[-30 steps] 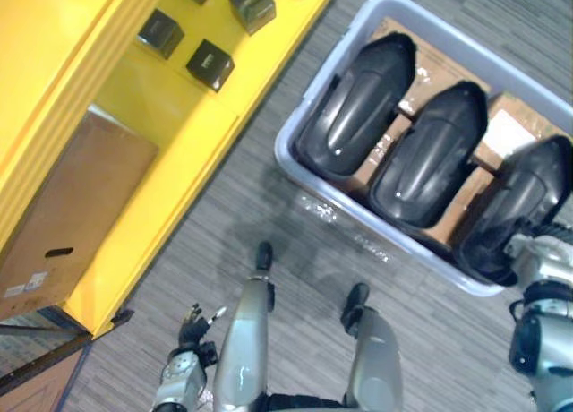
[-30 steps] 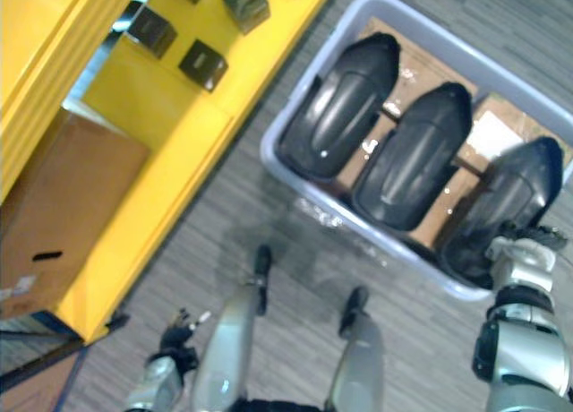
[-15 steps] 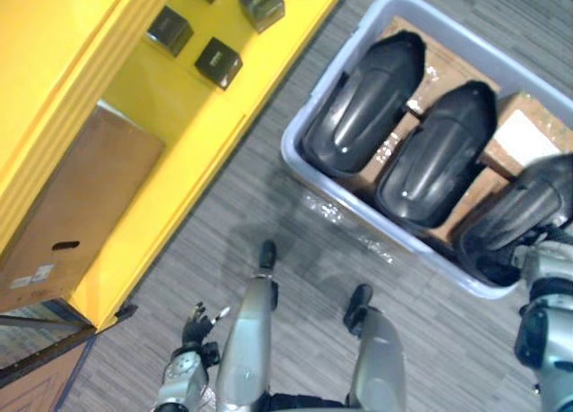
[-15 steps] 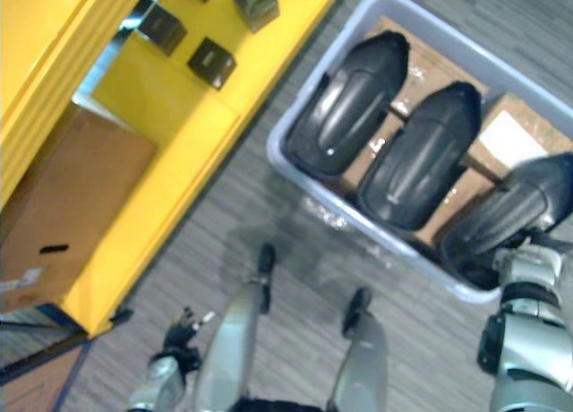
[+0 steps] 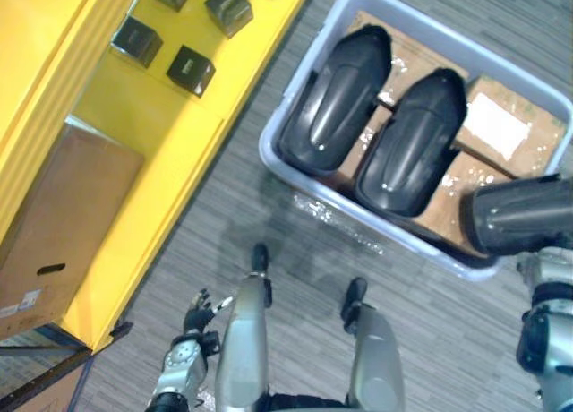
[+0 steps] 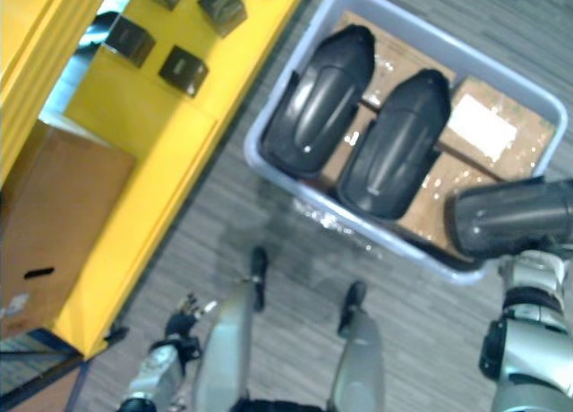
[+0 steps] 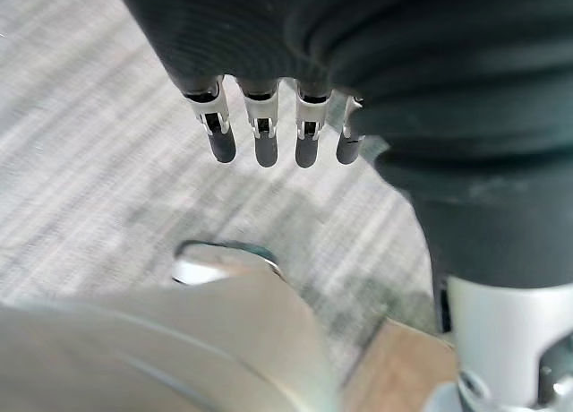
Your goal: Walk over and take plastic housings, then place them on the shelf
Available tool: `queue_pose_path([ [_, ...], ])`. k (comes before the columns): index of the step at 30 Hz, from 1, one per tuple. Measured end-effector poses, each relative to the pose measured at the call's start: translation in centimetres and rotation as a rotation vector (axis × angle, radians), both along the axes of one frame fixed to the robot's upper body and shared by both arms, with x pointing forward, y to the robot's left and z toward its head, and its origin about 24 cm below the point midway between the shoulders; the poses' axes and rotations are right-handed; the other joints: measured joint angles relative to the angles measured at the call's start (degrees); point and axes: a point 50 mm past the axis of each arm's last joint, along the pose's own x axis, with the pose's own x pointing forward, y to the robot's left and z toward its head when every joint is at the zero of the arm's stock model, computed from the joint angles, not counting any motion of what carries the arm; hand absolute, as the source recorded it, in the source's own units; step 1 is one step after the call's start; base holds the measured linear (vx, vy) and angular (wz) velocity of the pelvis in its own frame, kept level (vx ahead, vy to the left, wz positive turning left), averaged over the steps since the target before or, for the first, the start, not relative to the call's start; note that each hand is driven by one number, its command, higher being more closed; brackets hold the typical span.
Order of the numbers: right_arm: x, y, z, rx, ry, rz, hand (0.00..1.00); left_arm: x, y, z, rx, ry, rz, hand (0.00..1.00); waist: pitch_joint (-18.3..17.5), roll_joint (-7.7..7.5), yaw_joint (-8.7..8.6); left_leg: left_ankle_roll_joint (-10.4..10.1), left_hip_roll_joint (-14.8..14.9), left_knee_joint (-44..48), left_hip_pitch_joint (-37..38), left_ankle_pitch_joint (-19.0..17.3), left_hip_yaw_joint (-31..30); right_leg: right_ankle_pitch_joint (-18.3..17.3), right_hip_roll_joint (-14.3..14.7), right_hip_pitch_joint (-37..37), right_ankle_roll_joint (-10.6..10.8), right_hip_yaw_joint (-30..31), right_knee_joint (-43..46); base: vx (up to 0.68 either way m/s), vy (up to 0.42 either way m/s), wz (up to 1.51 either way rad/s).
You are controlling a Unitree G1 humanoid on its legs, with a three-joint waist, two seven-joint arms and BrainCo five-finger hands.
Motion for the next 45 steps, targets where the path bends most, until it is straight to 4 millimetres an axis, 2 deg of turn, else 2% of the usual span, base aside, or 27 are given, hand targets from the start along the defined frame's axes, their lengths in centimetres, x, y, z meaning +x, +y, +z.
queue_pose_path([
  [5,-0.2,0.4,2.9,-0.206,-0.159,0.009,1.00,0.4,-0.2,0.6,-0.022,-0.035,0.013,0.00,-0.04,-1.06,-0.88,-0.22,-0.63,-3.42,3.74,0.67,1.59,-0.01,-0.88,1.67,0.04,0.90,-0.22,0.00,-0.008,-0.05],
  [7,-0.3,1.0,2.9,-0.235,-0.187,0.006,1.00,0.6,-0.1,0.9,-0.021,-0.052,0.017,0.00,-0.16,-1.90,-0.94,-0.35,-0.65,-4.39,4.92,1.14,1.90,-0.01,-0.90,2.38,0.04,0.96,-0.55,0.02,-0.016,-0.01],
  [10,-0.6,3.1,2.3,-0.273,-0.274,0.014,1.00,0.9,0.1,1.7,-0.012,-0.099,0.052,0.00,-0.22,-3.93,-1.05,-0.78,-0.75,-7.23,9.05,1.90,2.12,0.01,-0.80,6.06,0.02,0.58,-2.53,0.06,-0.036,0.03],
  [12,-1.1,4.1,2.6,-0.310,-0.321,0.020,1.00,1.0,0.4,2.5,-0.007,-0.146,0.076,0.00,-0.45,-4.56,-1.02,-0.93,-0.94,-8.94,10.81,2.20,2.18,0.09,-0.84,7.82,0.01,-0.09,-3.73,0.06,-0.025,0.07],
  [15,-2.4,6.2,4.5,-0.419,-0.467,0.047,1.00,1.4,1.3,5.5,-0.043,-0.320,0.192,0.00,-0.60,-5.51,-1.20,-1.31,-1.55,-12.86,14.83,3.49,1.83,0.72,-0.93,12.23,0.14,-1.83,-7.03,0.10,-0.033,0.19],
  [16,-2.9,7.2,5.4,-0.472,-0.514,0.066,1.00,1.5,1.8,7.3,-0.062,-0.418,0.258,0.00,-0.88,-5.81,-1.50,-1.29,-1.95,-14.30,16.60,4.10,1.63,0.89,-1.14,14.44,0.40,-2.62,-8.30,0.08,-0.018,0.24],
  [17,-3.1,7.6,5.7,-0.498,-0.534,0.076,1.00,1.6,2.0,8.3,-0.062,-0.467,0.288,0.00,-1.13,-5.98,-1.50,-1.30,-2.05,-14.72,17.50,4.12,1.64,0.94,-1.21,15.61,0.50,-3.19,-8.92,0.10,-0.024,0.28],
  [19,-3.9,9.3,6.3,-0.574,-0.577,0.101,1.00,1.6,3.0,13.0,-0.043,-0.679,0.367,0.00,-5.25,-6.99,-1.47,-1.35,-2.45,-16.48,19.04,4.16,1.28,1.63,-1.21,18.64,1.10,-5.22,-12.25,0.12,-0.012,0.23],
  [20,-4.1,9.6,6.4,-0.588,-0.591,0.108,1.00,1.6,3.1,14.3,-0.034,-0.740,0.368,0.00,-6.12,-7.19,-1.48,-1.35,-2.60,-16.90,19.63,4.16,1.07,1.95,-1.17,19.67,1.27,-5.53,-13.09,0.13,0.013,0.20],
  [22,-4.1,10.7,7.3,-0.657,-0.649,0.149,1.00,1.4,2.8,19.0,0.015,-0.945,0.331,0.00,-9.57,-7.40,-1.48,-1.34,-2.87,-18.63,22.31,4.16,1.02,3.99,-1.00,23.13,2.05,-7.15,-16.10,0.12,0.026,0.12],
  [25,-3.0,12.8,8.7,-0.719,-0.728,0.252,1.00,1.8,1.3,22.0,0.081,-1.063,0.193,0.00,-14.00,-6.89,-1.46,-1.16,-2.98,-21.08,25.79,4.29,1.66,6.51,-0.77,26.24,2.88,-7.65,-18.71,0.10,0.039,-0.04],
  [26,-2.6,13.3,9.0,-0.725,-0.740,0.283,1.00,2.0,1.0,22.2,0.104,-1.065,0.163,0.00,-14.77,-6.76,-1.45,-1.05,-3.00,-21.72,26.60,4.38,1.83,6.88,-0.77,26.79,2.89,-7.95,-19.09,0.08,0.029,-0.13],
  [30,0.2,17.7,12.1,-0.792,-0.808,0.558,1.00,4.0,-0.9,23.8,0.154,-1.047,-0.053,0.00,-18.73,-4.87,-1.75,-0.80,-3.37,-28.59,31.60,7.39,2.64,9.04,-0.74,28.70,2.91,-8.48,-20.68,0.03,0.017,-0.06],
  [32,1.0,19.4,13.2,-0.834,-0.816,0.665,1.00,4.8,-1.3,24.8,0.158,-1.064,-0.103,0.00,-19.58,-4.17,-1.65,-0.60,-3.70,-32.34,33.44,9.42,2.78,9.27,-0.87,28.83,2.88,-8.52,-20.86,0.00,0.000,0.00],
  [34,1.8,20.5,13.5,-0.851,-0.803,0.734,1.00,5.3,-1.4,25.2,0.182,-1.055,-0.156,0.00,-19.62,-4.07,-1.66,-0.42,-3.92,-32.93,34.27,9.95,2.72,9.36,-1.02,29.55,2.76,-8.58,-20.96,-0.04,0.016,0.03],
  [39,3.3,22.9,13.6,-0.888,-0.775,0.854,1.00,5.9,-1.6,24.8,0.164,-0.997,-0.235,0.00,-20.30,-3.52,-1.46,-0.04,-4.49,-33.08,34.89,10.94,2.15,9.73,-1.37,30.49,2.24,-8.82,-21.00,-0.08,0.013,0.05],
  [45,4.1,25.5,13.1,-0.937,-0.744,0.984,1.00,6.8,-2.1,22.2,0.111,-0.855,-0.265,0.00,-21.92,-1.77,-1.03,0.01,-4.47,-33.51,33.31,11.66,0.99,9.75,-0.82,30.66,1.38,-11.49,-23.04,-0.15,-0.011,0.08],
])
